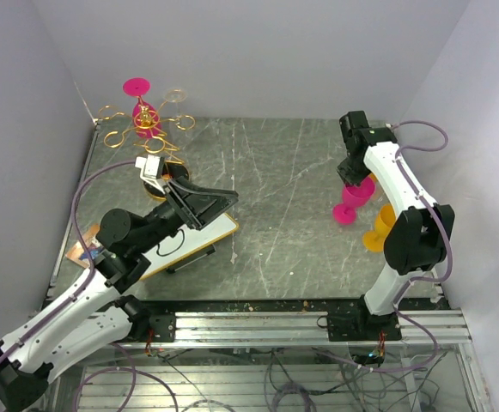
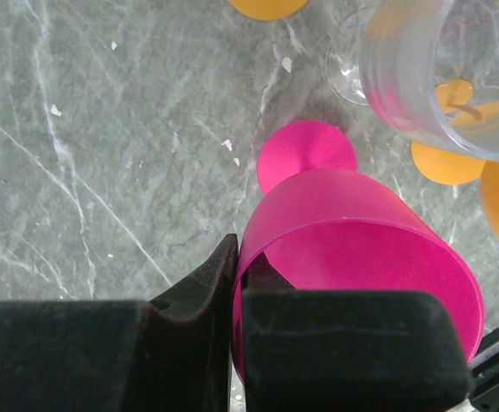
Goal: Take the wine glass off the wine glass rack
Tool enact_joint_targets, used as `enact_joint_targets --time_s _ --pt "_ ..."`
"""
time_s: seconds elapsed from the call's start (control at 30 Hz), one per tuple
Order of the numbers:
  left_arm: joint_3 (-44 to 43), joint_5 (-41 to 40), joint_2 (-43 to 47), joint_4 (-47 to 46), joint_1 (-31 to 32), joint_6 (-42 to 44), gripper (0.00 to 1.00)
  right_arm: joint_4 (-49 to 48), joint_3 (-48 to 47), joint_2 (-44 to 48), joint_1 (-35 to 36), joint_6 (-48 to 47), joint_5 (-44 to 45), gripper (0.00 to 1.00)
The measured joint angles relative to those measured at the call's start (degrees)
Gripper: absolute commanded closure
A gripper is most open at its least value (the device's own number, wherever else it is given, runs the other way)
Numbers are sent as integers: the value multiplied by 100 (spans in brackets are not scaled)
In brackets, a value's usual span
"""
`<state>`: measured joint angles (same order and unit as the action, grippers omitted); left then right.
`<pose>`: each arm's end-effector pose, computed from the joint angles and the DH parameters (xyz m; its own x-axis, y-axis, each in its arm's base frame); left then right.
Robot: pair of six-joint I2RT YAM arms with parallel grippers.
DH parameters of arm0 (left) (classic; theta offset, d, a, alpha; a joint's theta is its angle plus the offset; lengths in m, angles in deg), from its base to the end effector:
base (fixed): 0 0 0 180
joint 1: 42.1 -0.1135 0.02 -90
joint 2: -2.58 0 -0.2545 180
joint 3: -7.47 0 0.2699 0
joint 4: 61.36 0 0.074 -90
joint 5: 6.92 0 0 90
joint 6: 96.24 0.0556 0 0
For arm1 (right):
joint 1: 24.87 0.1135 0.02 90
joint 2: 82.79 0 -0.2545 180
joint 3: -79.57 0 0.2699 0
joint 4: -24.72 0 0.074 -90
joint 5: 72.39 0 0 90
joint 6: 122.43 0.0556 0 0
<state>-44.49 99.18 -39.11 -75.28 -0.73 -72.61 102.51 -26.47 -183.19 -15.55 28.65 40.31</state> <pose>0.1487 -0.1515 0.3831 -0.6324 -0.6160 -0.4697 0.6123 -0.0261 -0.7902 0.3715 0.0392 0.2711 -0.4828 0.7391 -0.4698 0.8064 0.5844 0.0907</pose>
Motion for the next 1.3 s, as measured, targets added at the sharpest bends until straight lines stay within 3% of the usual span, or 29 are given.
enact_joint_targets --time_s 0.37,0.73,1.03,1.2,1.3 --pt "-437 -254 323 962 0 455 0 -212 107 -173 0 107 15 99" --pt "-511 -308 341 1318 0 619 0 -380 289 -199 0 92 48 78" --pt "-546 -323 260 1438 0 684 0 -212 188 -59 0 15 39 48" --pt "-662 -417 260 1705 0 811 0 -105 190 450 0 -144 -39 18" --pt "-772 -518 260 1961 0 925 0 -111 243 922 2 -304 -63 12"
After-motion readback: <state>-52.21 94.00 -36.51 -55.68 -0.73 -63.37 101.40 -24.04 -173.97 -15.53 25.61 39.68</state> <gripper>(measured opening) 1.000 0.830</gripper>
